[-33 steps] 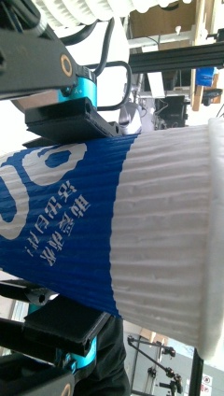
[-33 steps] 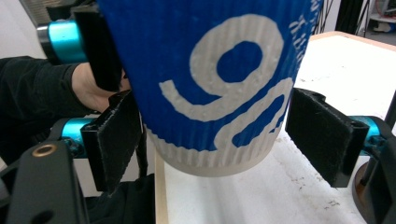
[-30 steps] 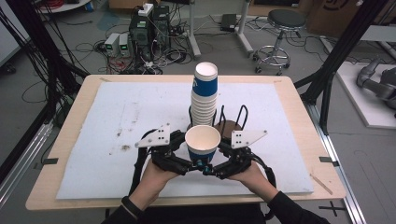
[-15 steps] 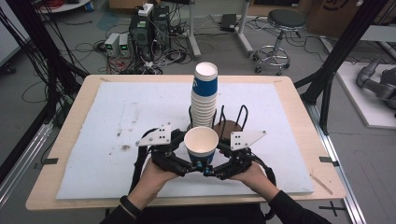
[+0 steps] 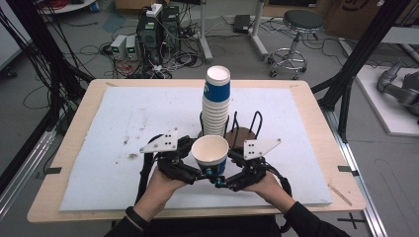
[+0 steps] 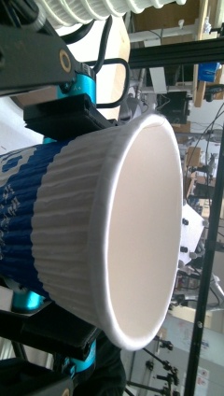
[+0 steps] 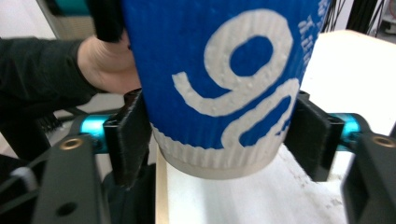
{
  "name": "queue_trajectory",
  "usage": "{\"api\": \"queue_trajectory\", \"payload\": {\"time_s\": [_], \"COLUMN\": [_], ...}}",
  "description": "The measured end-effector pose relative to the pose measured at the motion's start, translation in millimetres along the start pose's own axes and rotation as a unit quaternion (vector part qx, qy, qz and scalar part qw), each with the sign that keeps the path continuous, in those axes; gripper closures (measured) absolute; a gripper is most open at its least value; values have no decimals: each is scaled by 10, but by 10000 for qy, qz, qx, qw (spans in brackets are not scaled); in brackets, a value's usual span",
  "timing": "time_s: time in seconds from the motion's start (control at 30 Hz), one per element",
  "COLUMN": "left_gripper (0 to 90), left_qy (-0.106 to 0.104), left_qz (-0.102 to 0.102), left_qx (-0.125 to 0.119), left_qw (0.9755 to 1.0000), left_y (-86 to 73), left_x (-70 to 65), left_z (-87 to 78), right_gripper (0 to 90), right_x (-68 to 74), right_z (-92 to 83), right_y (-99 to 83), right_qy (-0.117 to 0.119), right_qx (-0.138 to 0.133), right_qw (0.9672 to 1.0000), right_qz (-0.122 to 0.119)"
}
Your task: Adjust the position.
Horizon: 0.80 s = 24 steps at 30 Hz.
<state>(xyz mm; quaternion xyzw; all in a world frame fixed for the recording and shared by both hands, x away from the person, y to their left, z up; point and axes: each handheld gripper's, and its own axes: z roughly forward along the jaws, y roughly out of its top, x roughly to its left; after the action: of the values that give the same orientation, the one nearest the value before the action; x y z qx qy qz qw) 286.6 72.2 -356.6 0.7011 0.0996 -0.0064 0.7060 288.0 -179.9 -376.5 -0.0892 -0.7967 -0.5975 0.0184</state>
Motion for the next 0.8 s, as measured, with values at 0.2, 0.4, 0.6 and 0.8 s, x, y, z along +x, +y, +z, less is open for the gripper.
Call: {"api": "queue_trajectory", "payload": {"time_s": [0.2, 0.4, 0.6, 0.8], "left_gripper": [243, 244, 243, 192], "left_qy": [-71, -107, -140, -274], "left_qz": [19, 55, 54, -64], "left_qx": [55, 90, 113, 64], "left_qw": [10000, 9999, 9998, 9996], "left_y": [-13, -20, -20, -9], "left_x": [-6, -15, -17, -16], "left_z": [25, 46, 50, 57], "right_gripper": [223, 235, 280, 280], "right_x": [31, 35, 30, 33], "right_z": [15, -3, -8, 0], "right_y": [24, 36, 35, 27], "right_qy": [32, 24, 71, 101], "right_qx": [-178, -307, -303, -282], "right_qw": [9998, 9994, 9994, 9995], "right_qz": [88, 128, 121, 50]}}
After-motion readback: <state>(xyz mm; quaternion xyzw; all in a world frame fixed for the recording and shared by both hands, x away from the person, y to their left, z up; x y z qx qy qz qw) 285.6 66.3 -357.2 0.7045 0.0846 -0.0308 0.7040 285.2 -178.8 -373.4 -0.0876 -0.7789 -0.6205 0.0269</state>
